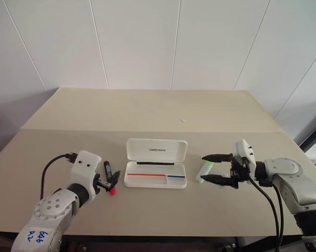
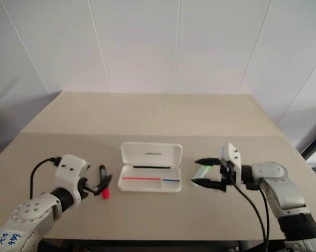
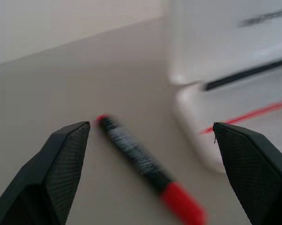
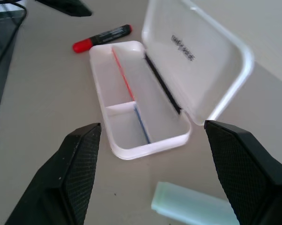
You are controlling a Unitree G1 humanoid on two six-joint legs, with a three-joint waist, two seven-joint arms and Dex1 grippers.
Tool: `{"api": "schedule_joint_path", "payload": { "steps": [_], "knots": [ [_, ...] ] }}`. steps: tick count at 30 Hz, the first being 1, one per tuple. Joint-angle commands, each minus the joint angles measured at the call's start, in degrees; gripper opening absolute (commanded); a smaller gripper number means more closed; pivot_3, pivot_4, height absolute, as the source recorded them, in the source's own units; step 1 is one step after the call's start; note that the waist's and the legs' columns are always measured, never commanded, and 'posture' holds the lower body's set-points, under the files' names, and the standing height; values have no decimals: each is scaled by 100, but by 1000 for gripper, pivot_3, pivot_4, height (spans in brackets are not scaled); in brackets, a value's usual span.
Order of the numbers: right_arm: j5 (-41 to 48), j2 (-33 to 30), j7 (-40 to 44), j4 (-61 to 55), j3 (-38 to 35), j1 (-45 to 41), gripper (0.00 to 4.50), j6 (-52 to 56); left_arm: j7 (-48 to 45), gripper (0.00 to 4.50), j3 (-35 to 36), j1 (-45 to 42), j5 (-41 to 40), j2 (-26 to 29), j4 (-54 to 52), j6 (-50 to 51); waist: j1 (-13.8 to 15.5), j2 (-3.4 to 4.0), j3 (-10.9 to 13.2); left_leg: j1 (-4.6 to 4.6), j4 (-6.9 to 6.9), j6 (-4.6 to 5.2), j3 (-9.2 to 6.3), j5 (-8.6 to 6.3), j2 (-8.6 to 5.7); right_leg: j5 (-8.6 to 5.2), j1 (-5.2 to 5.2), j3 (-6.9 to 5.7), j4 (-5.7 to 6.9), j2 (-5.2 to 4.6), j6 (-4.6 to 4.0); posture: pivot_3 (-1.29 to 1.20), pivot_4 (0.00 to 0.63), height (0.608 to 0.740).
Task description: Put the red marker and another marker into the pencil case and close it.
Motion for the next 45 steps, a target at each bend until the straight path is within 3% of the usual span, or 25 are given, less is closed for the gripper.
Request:
{"api": "schedule_joint_path", "payload": {
  "steps": [1,3,9,18,37,45],
  "knots": [
    [35,15,241,83,-78,-113,4500,-168,578,4473,318,33,278,-476,-195,33,-1,1,0,1,0,0,0,0,-1,1,3,0,-4,0,0,0,150,740],
    [79,26,353,96,-98,-104,4500,-184,894,4473,413,50,430,-818,-84,14,-3,0,0,8,2,-2,0,-1,-1,1,16,0,-11,-1,1,0,150,740],
    [156,193,172,108,-278,-123,4500,-161,1292,4473,328,106,734,-1091,424,-99,-12,0,-1,15,6,-3,0,-2,-1,2,24,0,-14,0,2,0,150,740],
    [239,254,-80,-136,-444,108,4500,-120,1303,4473,39,-22,843,-1032,1238,-560,-5,-1,-1,13,4,-6,0,-4,-2,2,27,0,-23,0,1,0,150,740],
    [252,231,-499,-468,-625,442,4500,-42,1143,4473,-177,-678,710,-1155,1836,-1307,2,-2,-1,12,0,-11,0,-7,-2,10,39,0,-51,-1,11,0,150,740],
    [237,220,-549,-455,-636,474,4500,-84,1246,4473,-197,-969,611,-1379,2432,-644,3,-2,-1,9,-2,-10,0,-8,-2,13,39,0,-56,-1,18,0,150,740]
  ]
}}
